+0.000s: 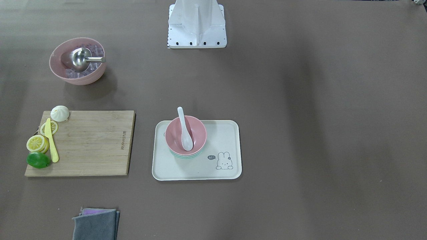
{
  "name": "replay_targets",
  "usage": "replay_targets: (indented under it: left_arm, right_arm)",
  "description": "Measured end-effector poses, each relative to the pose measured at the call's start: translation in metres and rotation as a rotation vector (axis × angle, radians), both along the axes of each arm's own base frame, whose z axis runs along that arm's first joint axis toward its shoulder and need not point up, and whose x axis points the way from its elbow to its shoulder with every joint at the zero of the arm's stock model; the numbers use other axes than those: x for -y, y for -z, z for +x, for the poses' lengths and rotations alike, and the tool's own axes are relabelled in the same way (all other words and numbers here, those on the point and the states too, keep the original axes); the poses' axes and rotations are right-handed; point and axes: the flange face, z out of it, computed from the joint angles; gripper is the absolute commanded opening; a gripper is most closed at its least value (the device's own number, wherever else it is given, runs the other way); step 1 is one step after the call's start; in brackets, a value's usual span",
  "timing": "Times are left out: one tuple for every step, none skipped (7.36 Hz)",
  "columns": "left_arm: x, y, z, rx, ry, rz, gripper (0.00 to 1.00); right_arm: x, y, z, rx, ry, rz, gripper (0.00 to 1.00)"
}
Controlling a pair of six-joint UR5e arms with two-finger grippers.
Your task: Stack pink bowl on green and place spoon
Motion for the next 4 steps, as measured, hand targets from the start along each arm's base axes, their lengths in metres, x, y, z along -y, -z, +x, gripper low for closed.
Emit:
replay_targets:
  left_arm:
    - [-0.007,-0.009,0.002,-0.019,0.0,-0.023,0.98]
    - [-0.013,-0.014,0.003,-0.033,0.0,-0.037,0.98]
    - [-0.019,-0.018,0.003,-0.039,-0.003,-0.045,0.98]
    - [-0.023,-0.019,0.004,-0.04,-0.005,-0.045,0.98]
  right_arm:
    - [-0.019,-0.014,0.009,-0.001,-0.016,-0.028,1.0]
    - [-0.03,-0.021,0.014,0.0,-0.027,-0.042,1.0]
    - [-0.036,-0.021,0.016,0.0,-0.033,-0.044,1.0]
    - [-0.041,-0.018,0.017,0.001,-0.035,-0.041,1.0]
